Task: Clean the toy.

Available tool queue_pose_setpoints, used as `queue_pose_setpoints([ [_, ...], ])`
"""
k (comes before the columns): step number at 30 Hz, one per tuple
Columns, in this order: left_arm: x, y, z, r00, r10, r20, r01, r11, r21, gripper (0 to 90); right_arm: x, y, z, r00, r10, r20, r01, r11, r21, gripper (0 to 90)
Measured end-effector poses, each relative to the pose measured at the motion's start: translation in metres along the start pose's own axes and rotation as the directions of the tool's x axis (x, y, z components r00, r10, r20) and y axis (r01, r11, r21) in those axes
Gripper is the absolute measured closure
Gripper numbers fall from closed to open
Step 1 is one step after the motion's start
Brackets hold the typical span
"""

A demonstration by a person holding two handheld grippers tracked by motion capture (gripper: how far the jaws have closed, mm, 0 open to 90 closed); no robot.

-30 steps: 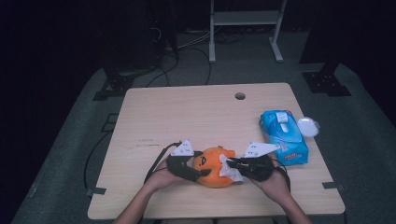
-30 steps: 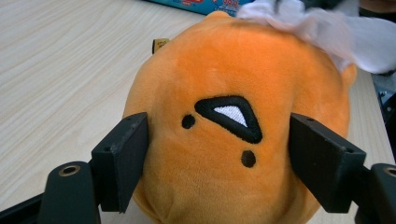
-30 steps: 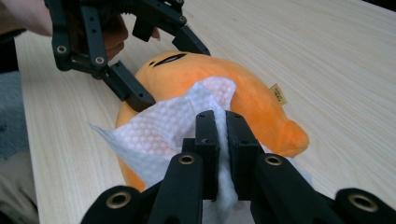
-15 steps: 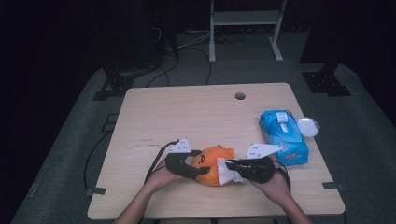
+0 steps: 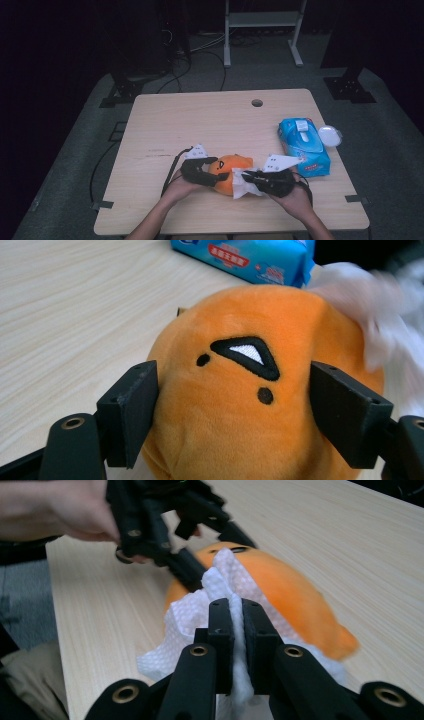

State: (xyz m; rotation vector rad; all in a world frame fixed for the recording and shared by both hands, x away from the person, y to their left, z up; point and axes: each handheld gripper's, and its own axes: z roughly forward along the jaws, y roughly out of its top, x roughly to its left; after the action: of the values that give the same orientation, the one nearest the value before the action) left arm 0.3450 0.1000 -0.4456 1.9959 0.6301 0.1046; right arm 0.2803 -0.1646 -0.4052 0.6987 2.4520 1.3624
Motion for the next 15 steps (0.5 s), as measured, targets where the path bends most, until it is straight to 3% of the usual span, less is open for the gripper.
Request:
queue_pose_setpoints([
  [2,-0.002,0.000,0.001,0.9999,0.007,-0.008,-0.007,1.0000,-0.005,21.9,-0.001,-0.003,0.005,0.9999,-0.008,0.012,0.008,1.000,0.023,83.1],
  [5,-0.004,-0.001,0.001,0.9999,0.011,-0.012,-0.011,0.9999,-0.008,21.9,-0.010,-0.009,0.005,0.9998,0.017,0.015,-0.017,0.999,0.036,83.4],
  [9,-0.003,-0.001,0.001,0.9999,-0.002,-0.012,0.002,1.0000,-0.009,21.9,-0.017,-0.011,-0.003,0.9972,0.032,0.068,-0.035,0.999,0.041,83.6],
  [11,-0.003,-0.001,0.002,0.9997,-0.017,-0.017,0.017,0.9998,-0.010,21.6,-0.015,-0.009,-0.005,0.9977,0.045,0.050,-0.046,0.999,0.023,83.6],
  [14,-0.004,0.000,0.003,0.9995,-0.015,-0.029,0.015,0.9998,-0.011,20.5,-0.003,-0.005,0.000,0.9998,0.017,-0.002,-0.017,1.000,0.015,83.6],
  [15,-0.004,0.000,0.003,0.9996,-0.013,-0.025,0.013,0.9999,-0.011,20.5,-0.001,-0.004,0.002,1.0000,0.002,0.000,-0.002,1.000,0.025,83.5],
])
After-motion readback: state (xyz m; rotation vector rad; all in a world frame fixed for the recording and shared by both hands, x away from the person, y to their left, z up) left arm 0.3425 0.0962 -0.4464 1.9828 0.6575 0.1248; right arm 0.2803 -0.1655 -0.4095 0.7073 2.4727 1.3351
